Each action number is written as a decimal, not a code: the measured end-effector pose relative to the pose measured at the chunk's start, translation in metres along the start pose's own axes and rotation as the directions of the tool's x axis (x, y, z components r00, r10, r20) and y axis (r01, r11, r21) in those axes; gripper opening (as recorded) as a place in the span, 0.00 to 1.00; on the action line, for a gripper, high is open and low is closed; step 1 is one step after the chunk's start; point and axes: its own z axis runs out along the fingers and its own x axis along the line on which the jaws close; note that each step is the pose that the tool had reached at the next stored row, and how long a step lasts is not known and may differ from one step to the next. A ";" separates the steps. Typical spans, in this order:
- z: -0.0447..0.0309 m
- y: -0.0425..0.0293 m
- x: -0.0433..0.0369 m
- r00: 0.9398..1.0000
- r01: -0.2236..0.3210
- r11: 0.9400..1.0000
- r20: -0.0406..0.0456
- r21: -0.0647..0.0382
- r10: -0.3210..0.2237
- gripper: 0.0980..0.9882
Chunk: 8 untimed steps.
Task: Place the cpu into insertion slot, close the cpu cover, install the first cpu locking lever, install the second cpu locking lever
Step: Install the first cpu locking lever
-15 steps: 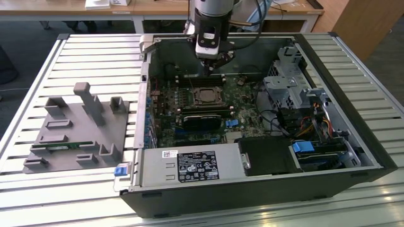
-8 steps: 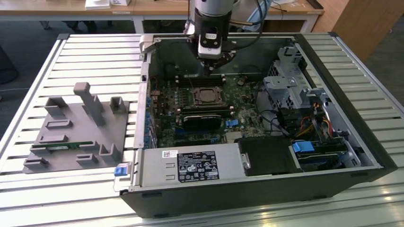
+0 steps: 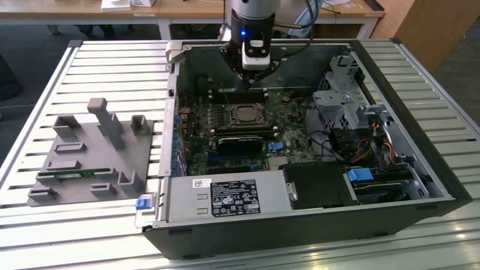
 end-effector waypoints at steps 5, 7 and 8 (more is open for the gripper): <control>0.0000 0.0000 0.0000 0.998 0.070 0.998 -0.003 0.001 -0.070 0.01; 0.0000 0.0000 0.0000 0.996 0.093 0.996 -0.004 0.001 -0.093 0.01; 0.0000 0.0000 0.0000 0.994 0.105 0.995 -0.005 0.001 -0.105 0.01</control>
